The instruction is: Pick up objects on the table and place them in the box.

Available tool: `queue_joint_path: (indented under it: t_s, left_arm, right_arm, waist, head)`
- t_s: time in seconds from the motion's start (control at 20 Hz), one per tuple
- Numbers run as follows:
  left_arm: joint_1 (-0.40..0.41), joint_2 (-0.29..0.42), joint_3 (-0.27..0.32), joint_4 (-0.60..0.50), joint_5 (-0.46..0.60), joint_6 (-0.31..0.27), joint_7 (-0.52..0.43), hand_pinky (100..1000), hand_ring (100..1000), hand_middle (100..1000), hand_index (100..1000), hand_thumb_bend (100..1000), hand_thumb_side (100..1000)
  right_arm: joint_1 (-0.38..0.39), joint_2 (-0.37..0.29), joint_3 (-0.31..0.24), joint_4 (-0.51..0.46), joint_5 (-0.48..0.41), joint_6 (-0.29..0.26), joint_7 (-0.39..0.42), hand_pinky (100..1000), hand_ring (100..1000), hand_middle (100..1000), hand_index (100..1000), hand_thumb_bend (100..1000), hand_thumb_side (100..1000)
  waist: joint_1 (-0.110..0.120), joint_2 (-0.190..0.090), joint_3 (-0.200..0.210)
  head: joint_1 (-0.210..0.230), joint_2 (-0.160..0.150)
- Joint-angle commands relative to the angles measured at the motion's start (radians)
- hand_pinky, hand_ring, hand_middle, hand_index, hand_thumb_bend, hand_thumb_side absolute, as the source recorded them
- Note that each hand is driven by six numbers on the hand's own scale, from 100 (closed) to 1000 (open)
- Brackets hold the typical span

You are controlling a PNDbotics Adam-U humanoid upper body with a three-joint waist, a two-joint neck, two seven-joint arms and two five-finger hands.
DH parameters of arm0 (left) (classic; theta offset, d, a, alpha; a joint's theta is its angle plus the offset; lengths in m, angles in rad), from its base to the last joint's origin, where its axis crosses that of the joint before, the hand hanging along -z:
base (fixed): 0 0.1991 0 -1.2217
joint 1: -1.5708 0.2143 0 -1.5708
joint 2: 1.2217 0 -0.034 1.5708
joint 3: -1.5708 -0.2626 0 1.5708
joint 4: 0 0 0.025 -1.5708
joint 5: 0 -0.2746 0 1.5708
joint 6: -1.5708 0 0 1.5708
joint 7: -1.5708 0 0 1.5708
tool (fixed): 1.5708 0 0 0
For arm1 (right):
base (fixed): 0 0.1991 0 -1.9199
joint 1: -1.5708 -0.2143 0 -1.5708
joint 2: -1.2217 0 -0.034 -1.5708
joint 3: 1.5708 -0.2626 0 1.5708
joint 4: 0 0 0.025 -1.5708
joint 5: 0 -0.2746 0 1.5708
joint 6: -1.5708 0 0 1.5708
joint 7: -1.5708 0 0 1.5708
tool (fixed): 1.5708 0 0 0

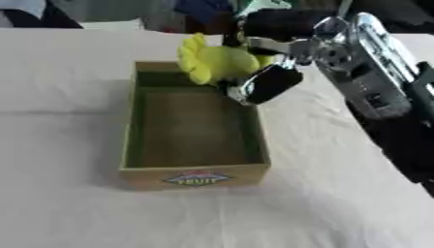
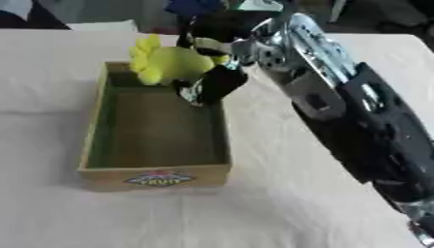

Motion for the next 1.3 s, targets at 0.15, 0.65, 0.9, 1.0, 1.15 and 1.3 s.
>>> queue_joint_path:
  t_s: [0.15,0.65,0.9,1.0,1.15,1.3]
  left_arm:
    - [-0.004,0.016,-0.001,-0.02,0.001,0.001,-0.005,373,460,564,631,100,538]
    - [-0.004,0.015,-0.005,-0.02,0.002,0.005,-0.011,373,460,565,630,100,539]
    - [-0.004,0.015,-0.006,-0.02,0.003,0.006,-0.012,373,461,565,630,100,539]
    - [-0.004,0.015,-0.006,-0.02,0.003,0.006,-0.013,373,461,566,629,100,539]
    - [-0.004,0.015,-0.006,-0.02,0.003,0.006,-0.014,374,461,566,629,100,539]
    - [-0.003,0.015,-0.006,-0.02,0.003,0.007,-0.014,374,461,566,629,100,539]
  right_arm:
    - [-0.039,0.012,0.051,0.069,0.037,0.002,0.026,790,796,708,670,100,598]
    - [-0.1,0.065,0.148,0.248,0.036,-0.018,0.028,785,820,728,705,100,606]
    - [-0.116,0.079,0.178,0.3,0.049,-0.04,0.028,791,852,769,814,100,625]
    - [-0.122,0.082,0.183,0.316,0.059,-0.049,0.028,794,862,781,844,100,622]
    - [-0.133,0.084,0.187,0.334,0.075,-0.063,0.028,798,881,800,874,100,612]
    - [-0.145,0.086,0.188,0.349,0.09,-0.074,0.028,807,900,817,901,357,594]
  waist:
    - [0.001,-0.017,0.001]
    - [-0.003,-0.019,0.007]
    - [-0.004,-0.019,0.009]
    - [-0.004,-0.019,0.009]
    - [-0.005,-0.019,0.009]
    - [-0.005,-0.02,0.01]
  head:
    - [-0.005,0.003]
    - [-0.013,0.004]
    - [-0.015,0.005]
    - [-0.015,0.005]
    - [-0.014,0.007]
    - [-0.014,0.006]
